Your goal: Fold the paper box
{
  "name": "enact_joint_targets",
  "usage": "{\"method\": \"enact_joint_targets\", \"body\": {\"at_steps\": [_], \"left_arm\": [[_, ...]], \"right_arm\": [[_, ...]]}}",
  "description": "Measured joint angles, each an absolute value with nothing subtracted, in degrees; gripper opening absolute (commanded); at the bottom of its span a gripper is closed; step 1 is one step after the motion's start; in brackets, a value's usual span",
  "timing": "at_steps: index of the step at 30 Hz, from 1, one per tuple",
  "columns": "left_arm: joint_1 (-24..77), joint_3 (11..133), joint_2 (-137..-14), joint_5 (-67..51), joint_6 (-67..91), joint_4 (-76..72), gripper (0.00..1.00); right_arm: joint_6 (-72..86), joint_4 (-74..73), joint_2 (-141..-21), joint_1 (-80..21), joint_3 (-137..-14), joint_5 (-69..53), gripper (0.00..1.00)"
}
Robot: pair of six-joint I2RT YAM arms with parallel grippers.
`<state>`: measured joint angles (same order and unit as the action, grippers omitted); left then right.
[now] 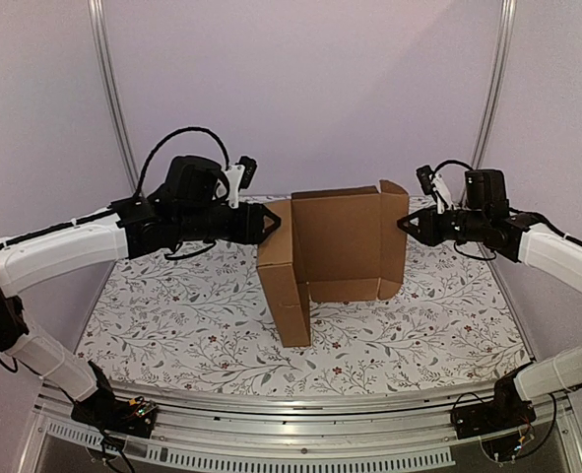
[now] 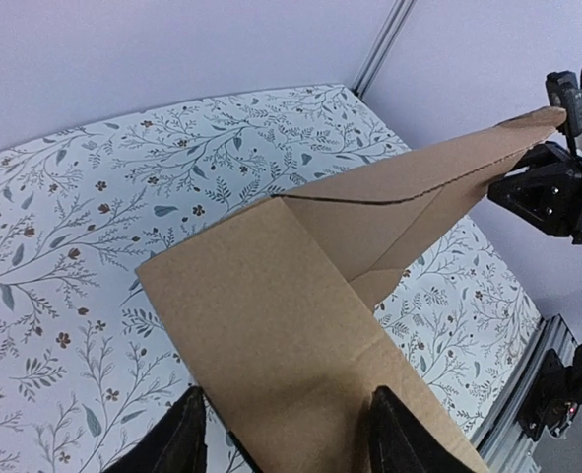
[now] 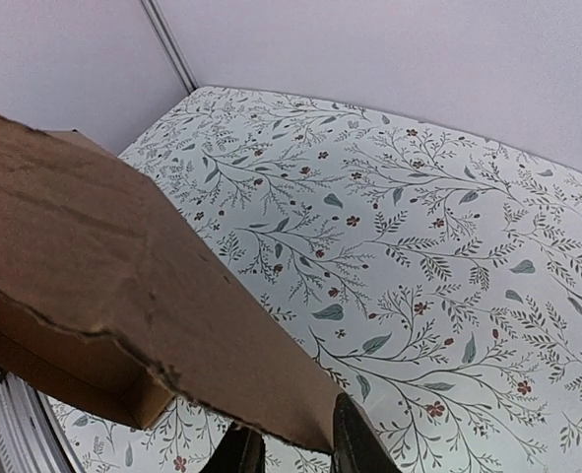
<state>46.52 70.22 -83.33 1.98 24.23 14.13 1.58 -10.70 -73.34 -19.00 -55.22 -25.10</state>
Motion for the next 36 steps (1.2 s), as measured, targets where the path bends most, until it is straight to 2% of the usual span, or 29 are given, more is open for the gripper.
{"method": "enact_joint_targets", "body": {"at_steps": [13,28,36], "left_arm": [[44.7,65.6,-78.7,2.6,25.3,13.6,0.53],[44.1,57.2,-69.1,7.6,26.2,14.5,0.53],[44.1,49.1,-63.4,10.3,28.9,12.6,0.47]], "right_arm": [[-3.8,-13.9,-71.5,-25.7,-60.0,-23.1,0.0],[-13.9,-26.2,-76.9,-39.6,-75.4,-8.5,0.0],[-19.8,-34.0,-83.8,-47.5,-88.0,2.1,0.0]]}}
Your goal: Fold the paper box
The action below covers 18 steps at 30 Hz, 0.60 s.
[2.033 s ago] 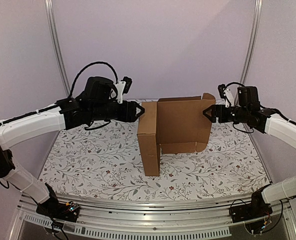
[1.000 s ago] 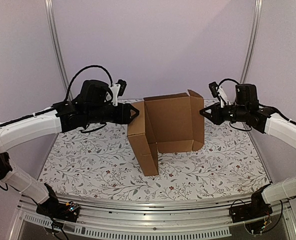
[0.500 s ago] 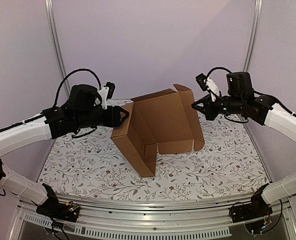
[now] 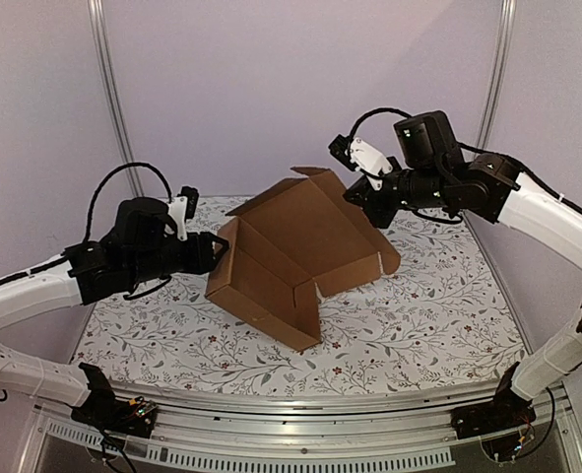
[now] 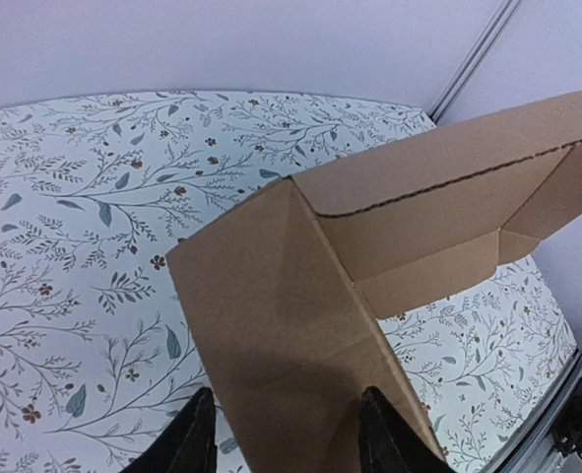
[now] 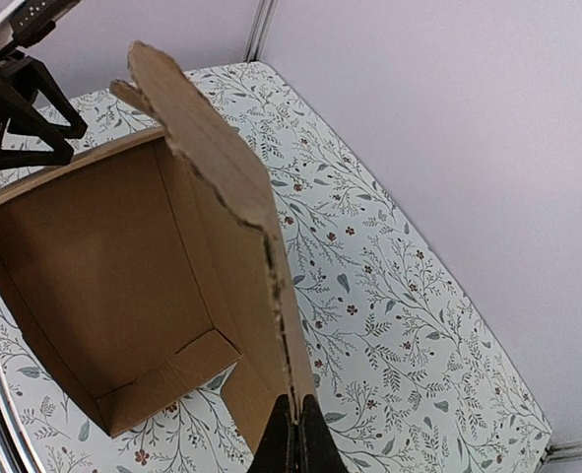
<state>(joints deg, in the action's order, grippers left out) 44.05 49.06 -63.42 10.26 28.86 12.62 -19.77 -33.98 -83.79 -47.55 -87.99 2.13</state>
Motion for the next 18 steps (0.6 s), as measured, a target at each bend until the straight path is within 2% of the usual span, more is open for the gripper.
{"method": "enact_joint_targets", "body": {"at_steps": [10,18], "left_arm": [[44.0,36.6,-63.8,7.1,33.9,5.4,0.46],[44.0,33.7,-72.6,4.4,36.2,-3.4,0.45]], "right_arm": [[-24.6,-40.4,-89.6,-54.8,-97.7,11.4,0.0],[-25.8,-42.7,-92.6,-59.3,-100.4,15.9,0.01]]}}
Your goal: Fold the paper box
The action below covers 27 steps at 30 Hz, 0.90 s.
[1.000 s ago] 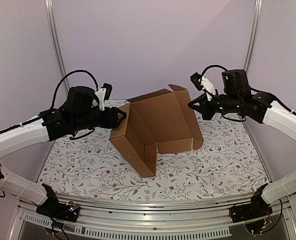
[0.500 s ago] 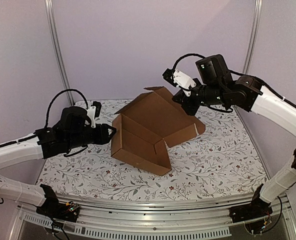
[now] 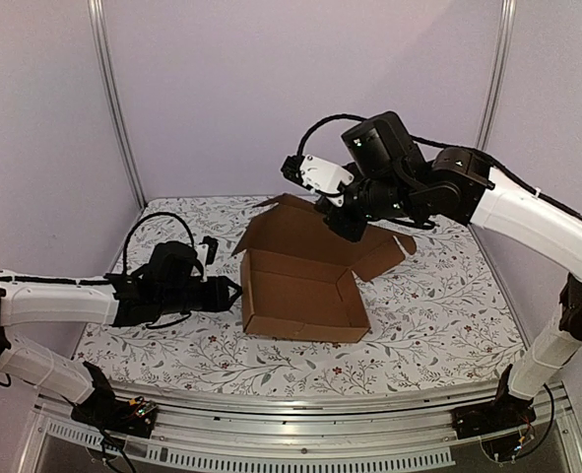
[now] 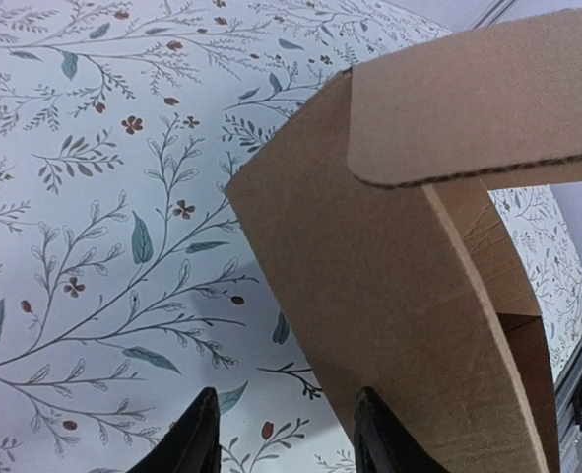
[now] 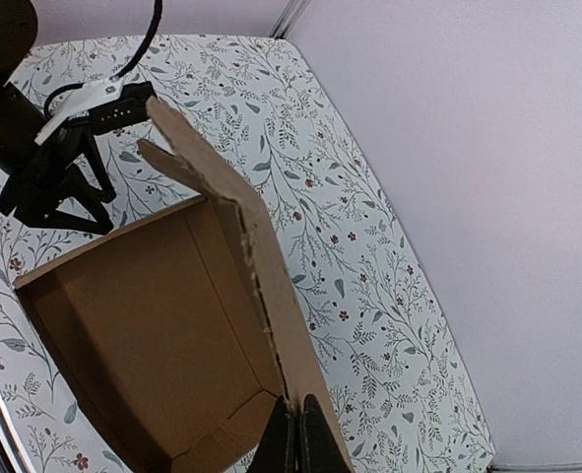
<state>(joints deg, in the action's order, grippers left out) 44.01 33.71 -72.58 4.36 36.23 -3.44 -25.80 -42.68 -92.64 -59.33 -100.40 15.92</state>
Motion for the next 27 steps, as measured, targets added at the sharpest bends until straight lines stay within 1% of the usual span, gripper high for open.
{"method": "enact_joint_targets", "body": {"at_steps": [3,5,10,16,19,27], "left_arm": [[44.0,33.7,-74.4,4.8,36.2,-3.9,0.46],[44.0,33.7,-74.8,5.3,36.1,-3.7,0.48],[44.0,34.3,-75.0,6.9,35.0,-1.2,0.57],[44.0,34.5,-73.8,8.2,33.9,4.0,0.64],[44.0,34.6,-72.3,9.1,33.6,6.1,0.66],[44.0,37.0,-71.7,10.8,31.3,9.0,0.75]], "right_arm": [[-26.2,-42.9,-94.5,-61.1,-101.3,18.6,0.01],[-26.6,-43.2,-96.1,-62.2,-102.2,21.0,0.02],[-27.5,-44.2,-100.2,-63.4,-104.0,25.5,0.1],[-28.6,-45.8,-102.8,-63.4,-104.9,27.6,0.19],[-29.3,-45.8,-103.2,-63.4,-105.6,28.1,0.28],[-29.5,-45.4,-103.1,-63.4,-106.0,28.8,0.49]]}}
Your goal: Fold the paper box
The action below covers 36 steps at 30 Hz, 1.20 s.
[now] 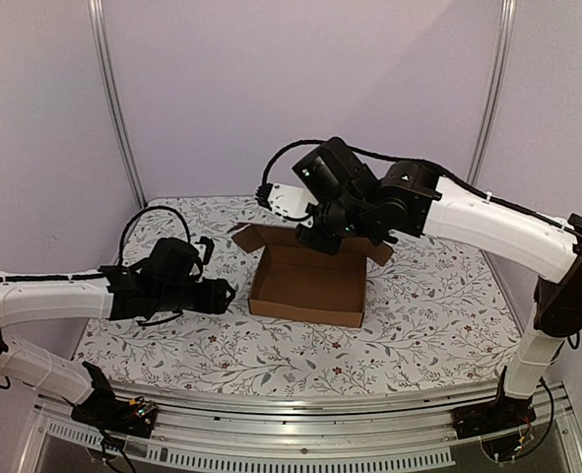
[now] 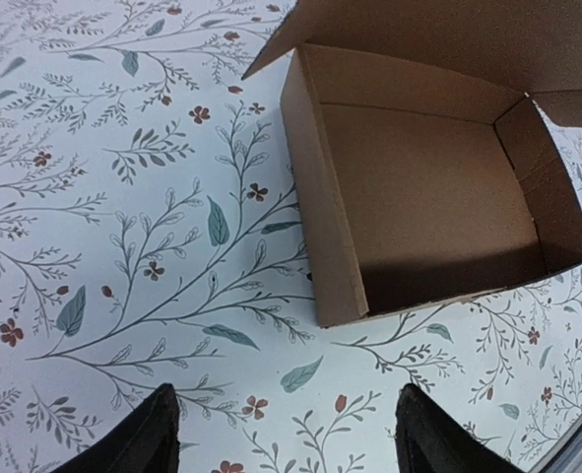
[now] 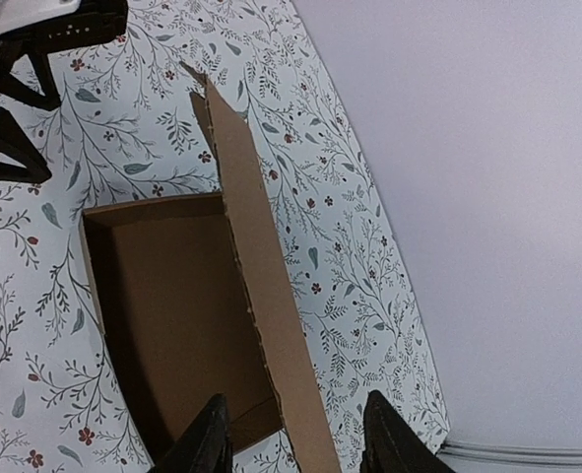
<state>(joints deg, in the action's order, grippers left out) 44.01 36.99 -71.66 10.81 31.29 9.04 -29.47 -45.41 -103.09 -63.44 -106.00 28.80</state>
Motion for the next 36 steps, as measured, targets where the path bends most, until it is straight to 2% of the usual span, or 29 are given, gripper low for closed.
{"method": "enact_joint_targets", "body": {"at_steps": [6,10,13,14,16,22,26,33,36], "left_arm": [[43.6,40.2,-71.8,12.5,27.4,8.7,0.79],[42.7,40.4,-72.3,13.6,23.9,6.0,0.82],[42.4,40.4,-73.3,15.1,21.3,3.6,0.85],[42.3,40.4,-73.8,15.7,20.6,2.6,0.95],[42.1,40.4,-74.7,16.5,18.6,0.9,0.99],[41.4,40.5,-77.9,17.5,13.0,-5.3,0.96],[41.3,38.0,-79.6,16.4,6.0,-15.0,0.97],[38.3,33.5,-83.4,10.6,-0.9,-27.6,0.93],[35.8,29.7,-85.1,6.8,-2.6,-37.7,0.93]], "right_arm": [[-27.2,-45.2,-97.3,-63.4,-100.2,27.6,0.63],[-24.9,-44.7,-88.8,-63.3,-94.3,25.8,0.7],[-22.6,-43.6,-81.8,-62.5,-89.5,23.7,0.8],[-21.6,-43.2,-79.9,-62.1,-88.1,23.3,0.81],[-20.2,-42.1,-75.6,-60.8,-84.0,22.0,0.83],[-15.1,-40.4,-67.4,-55.9,-73.3,18.5,0.87],[-12.1,-39.3,-63.4,-54.2,-67.3,15.9,0.87],[-8.7,-37.1,-59.5,-53.6,-62.6,12.7,0.89],[-8.0,-36.3,-58.8,-53.6,-61.7,11.7,0.89]]}}
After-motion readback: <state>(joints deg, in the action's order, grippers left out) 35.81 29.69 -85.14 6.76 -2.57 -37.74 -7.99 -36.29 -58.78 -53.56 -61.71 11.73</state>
